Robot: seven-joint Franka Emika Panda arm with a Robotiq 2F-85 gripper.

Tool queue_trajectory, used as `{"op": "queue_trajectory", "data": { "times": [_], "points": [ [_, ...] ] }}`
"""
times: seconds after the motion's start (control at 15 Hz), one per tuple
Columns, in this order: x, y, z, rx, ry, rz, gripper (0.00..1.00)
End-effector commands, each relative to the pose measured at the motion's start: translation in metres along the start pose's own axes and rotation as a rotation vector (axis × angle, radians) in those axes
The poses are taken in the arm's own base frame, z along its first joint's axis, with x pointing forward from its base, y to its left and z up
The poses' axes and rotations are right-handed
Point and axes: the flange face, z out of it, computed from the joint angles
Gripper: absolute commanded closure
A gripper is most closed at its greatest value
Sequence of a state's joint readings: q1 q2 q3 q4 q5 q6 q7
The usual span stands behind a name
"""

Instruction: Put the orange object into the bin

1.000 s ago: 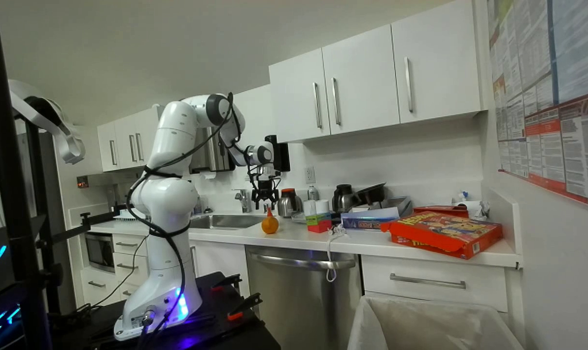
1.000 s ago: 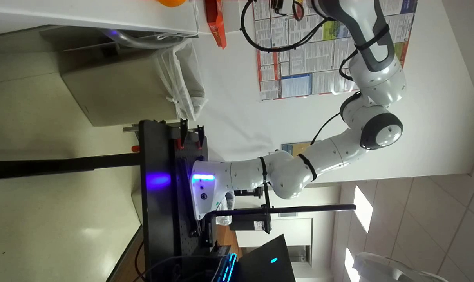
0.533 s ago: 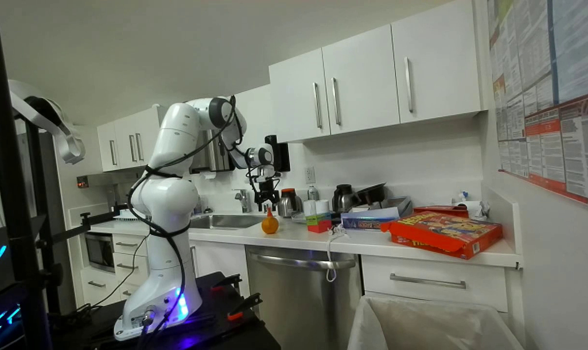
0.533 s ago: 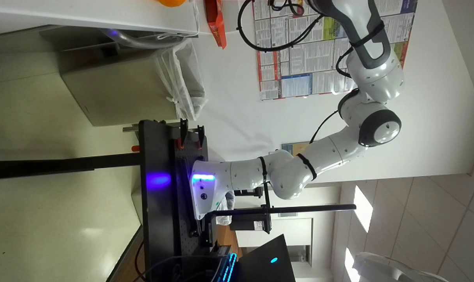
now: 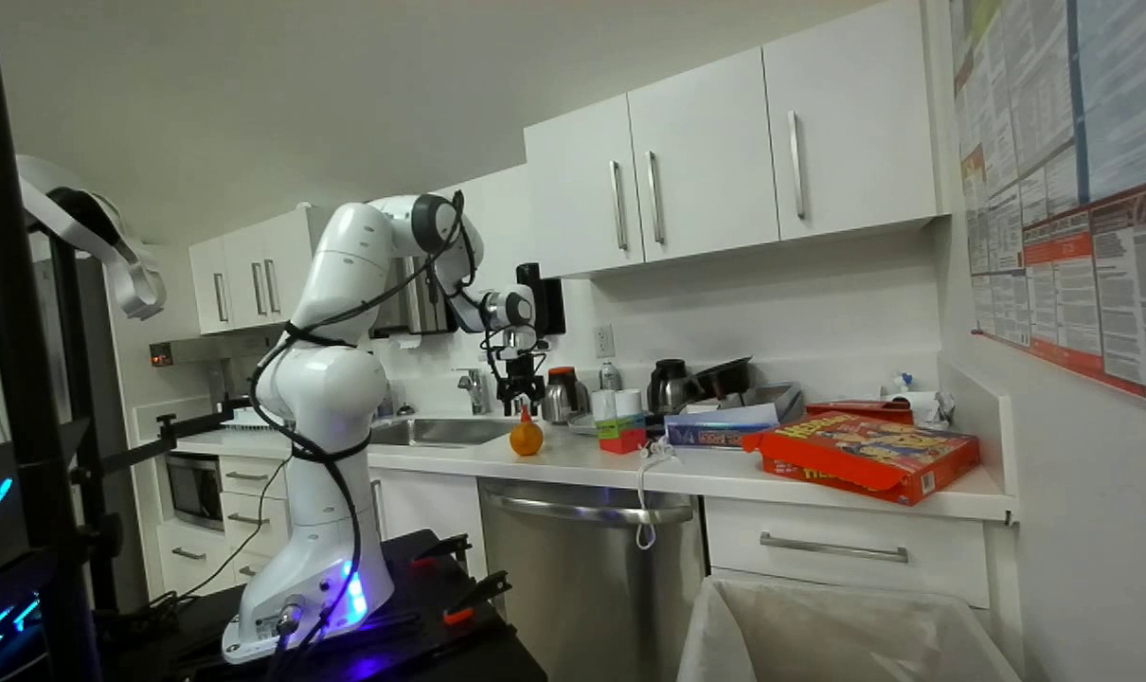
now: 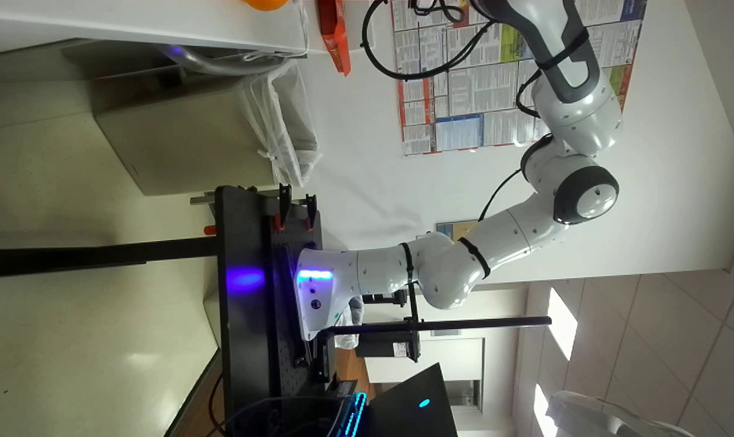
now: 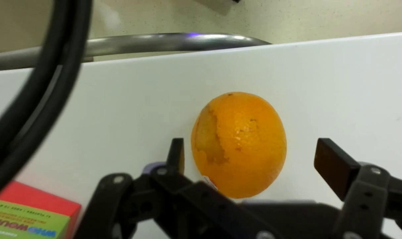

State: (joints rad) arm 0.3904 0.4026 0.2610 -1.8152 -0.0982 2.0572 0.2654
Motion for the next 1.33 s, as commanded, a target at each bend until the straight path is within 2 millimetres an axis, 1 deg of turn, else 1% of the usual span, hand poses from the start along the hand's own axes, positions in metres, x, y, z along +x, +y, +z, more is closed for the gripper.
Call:
{"op": "queue_trajectory", "data": {
  "times": [0.0, 0.4, 1.27],
  "points": [
    [0.002, -0.002, -0.021, 0.007, -0.002, -0.003, 0.00],
    [0.004, -0.004, -0.018, 0.019, 0.010, -0.015, 0.00],
    [0.013, -0.007, 0.002, 0.049, 0.033, -0.033, 0.00]
  ]
}}
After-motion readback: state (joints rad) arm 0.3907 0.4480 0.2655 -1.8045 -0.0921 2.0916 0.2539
